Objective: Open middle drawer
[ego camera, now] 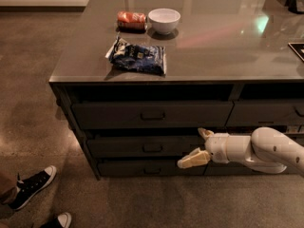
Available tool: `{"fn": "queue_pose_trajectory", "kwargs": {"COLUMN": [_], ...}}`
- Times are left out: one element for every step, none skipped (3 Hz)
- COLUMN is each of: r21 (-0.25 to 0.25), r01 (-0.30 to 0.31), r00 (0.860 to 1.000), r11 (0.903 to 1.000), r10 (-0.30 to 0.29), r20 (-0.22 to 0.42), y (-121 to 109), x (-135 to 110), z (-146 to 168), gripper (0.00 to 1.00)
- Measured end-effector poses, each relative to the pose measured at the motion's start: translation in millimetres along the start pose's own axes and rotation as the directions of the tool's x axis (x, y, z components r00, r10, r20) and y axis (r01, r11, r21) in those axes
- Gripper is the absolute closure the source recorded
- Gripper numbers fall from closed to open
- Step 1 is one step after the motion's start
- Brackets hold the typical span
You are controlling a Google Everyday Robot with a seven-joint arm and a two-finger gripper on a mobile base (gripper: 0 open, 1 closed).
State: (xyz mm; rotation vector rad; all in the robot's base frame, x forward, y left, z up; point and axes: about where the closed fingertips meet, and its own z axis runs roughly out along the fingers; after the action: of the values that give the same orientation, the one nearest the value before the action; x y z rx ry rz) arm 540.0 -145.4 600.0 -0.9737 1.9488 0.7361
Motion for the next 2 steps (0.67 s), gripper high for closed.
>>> {"fn": "queue_pose_trajectory", "kwargs": {"r21": [0.0, 0.003], "r01": [0.0, 0.041], "r00": [1.0, 0.999], "r11": [1.0, 0.9992], "r10": [0.0, -0.041], "r20": [0.0, -0.026], "y": [0, -6], "x": [0, 8], "z": [0, 20], "gripper": [0.0, 0.0]}}
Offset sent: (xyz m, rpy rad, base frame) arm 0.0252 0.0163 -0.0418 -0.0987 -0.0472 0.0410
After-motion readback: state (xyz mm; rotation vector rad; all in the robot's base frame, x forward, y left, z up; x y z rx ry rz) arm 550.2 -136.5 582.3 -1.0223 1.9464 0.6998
